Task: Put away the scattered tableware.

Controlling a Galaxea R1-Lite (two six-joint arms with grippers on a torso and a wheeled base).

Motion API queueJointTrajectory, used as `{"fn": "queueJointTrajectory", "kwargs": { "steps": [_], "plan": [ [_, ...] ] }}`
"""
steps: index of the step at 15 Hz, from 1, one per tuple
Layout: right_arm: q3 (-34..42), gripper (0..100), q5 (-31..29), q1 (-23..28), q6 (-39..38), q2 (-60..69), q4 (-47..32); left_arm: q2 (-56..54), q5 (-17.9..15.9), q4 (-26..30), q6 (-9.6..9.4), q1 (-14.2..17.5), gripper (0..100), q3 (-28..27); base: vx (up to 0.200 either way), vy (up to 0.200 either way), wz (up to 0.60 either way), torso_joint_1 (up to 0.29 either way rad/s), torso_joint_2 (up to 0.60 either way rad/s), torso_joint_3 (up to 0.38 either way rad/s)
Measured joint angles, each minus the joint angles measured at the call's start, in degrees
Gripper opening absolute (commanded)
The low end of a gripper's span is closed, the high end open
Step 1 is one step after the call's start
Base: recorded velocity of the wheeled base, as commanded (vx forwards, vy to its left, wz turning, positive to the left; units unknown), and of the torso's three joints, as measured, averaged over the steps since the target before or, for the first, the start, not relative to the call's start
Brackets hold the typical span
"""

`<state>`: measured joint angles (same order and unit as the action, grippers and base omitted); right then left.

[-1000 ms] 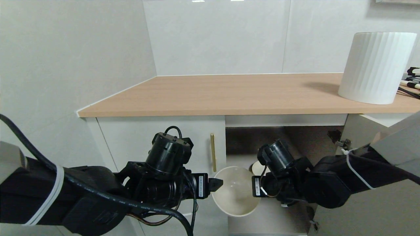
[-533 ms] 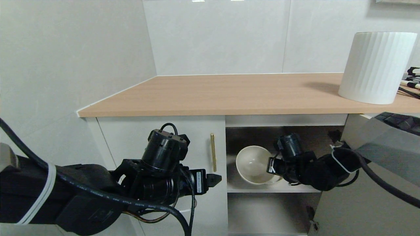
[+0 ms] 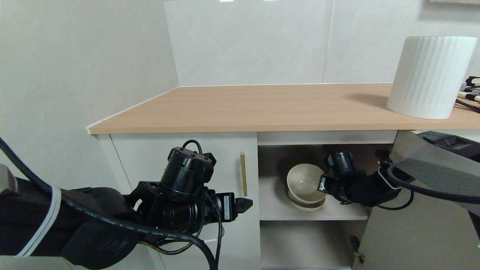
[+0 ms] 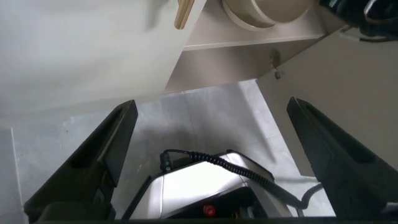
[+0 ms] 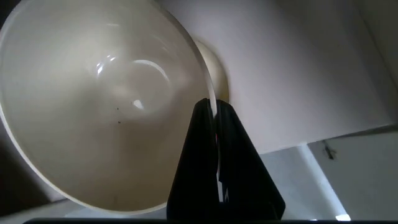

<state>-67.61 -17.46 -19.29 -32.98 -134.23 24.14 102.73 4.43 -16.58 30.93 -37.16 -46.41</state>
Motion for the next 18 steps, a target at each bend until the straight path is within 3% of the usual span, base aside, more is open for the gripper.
{"fn": "queueJointTrajectory", "kwargs": {
  "steps": [11,12,18],
  "plan": [
    [-1.57,0,-0.02,1.23,0.4,-2.88,-0.2,-0.02,0.02,0.0,-0.02,0.0,100,0.09,0.0,0.0,0.0,0.0,0.0,0.0],
    [-1.57,100,-0.02,1.23,0.4,-2.9,-0.22,-0.02,0.02,0.0,-0.02,0.0,100,0.09,0.0,0.0,0.0,0.0,0.0,0.0],
    [-1.4,100,0.0,0.96,0.82,-2.88,-0.17,-0.02,0.02,0.0,-0.11,-0.02,100,0.09,0.0,0.0,0.0,0.0,0.0,0.0]
  ]
}}
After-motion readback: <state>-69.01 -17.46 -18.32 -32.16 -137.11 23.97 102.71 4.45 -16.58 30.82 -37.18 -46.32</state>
